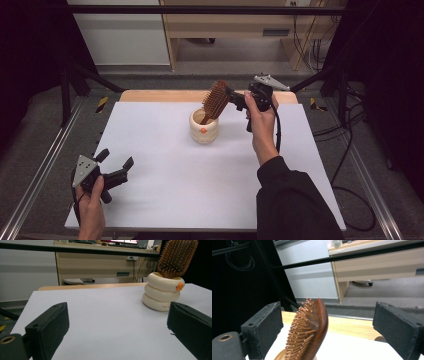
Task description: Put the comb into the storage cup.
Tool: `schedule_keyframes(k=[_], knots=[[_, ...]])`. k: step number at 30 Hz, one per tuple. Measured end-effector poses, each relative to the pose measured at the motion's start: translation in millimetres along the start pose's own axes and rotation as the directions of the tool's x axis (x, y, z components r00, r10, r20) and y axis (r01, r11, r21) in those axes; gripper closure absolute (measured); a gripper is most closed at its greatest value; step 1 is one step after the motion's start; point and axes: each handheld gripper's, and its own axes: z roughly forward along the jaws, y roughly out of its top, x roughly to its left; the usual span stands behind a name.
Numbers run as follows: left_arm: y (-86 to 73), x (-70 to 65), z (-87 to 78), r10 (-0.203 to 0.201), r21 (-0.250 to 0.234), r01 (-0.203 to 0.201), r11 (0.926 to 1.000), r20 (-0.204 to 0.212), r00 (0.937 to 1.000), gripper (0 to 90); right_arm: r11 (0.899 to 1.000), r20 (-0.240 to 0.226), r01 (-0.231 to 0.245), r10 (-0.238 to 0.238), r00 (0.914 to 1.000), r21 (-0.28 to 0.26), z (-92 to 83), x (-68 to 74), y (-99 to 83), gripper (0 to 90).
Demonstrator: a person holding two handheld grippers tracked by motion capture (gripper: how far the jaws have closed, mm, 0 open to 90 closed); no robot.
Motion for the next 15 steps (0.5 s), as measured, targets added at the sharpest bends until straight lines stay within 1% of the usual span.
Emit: schedule_keyframes(k=[1,4,6,11,15], knots=[[0.1,-0.1,0.0,0.002,0.0,-0.002,1.0,0.001,1.0,4.1,1.0,0.003,0.012,-0.012,0.9999,-0.006,-2.1,-1.2,0.7,8.9],[0.2,-0.1,-0.2,0.003,0.0,-0.003,1.0,0.001,1.0,4.1,1.0,0.009,0.019,-0.019,0.9998,-0.017,-6.8,-4.2,2.2,8.5],[-0.1,0.3,-1.0,0.004,0.001,-0.004,1.0,0.002,1.0,4.1,0.999,0.018,0.035,-0.035,0.9992,-0.027,-10.4,-5.8,2.8,8.1],[-0.3,1.6,-3.0,-0.001,-0.002,0.001,1.0,0.0,1.0,4.0,0.998,0.034,0.049,-0.048,0.9983,-0.044,-16.4,-9.0,3.2,6.8],[-0.3,1.7,-1.9,0.0,-0.001,0.0,1.0,-0.001,1.0,4.1,0.996,0.05,0.064,-0.061,0.9969,-0.058,-17.8,-10.5,3.7,5.9]])
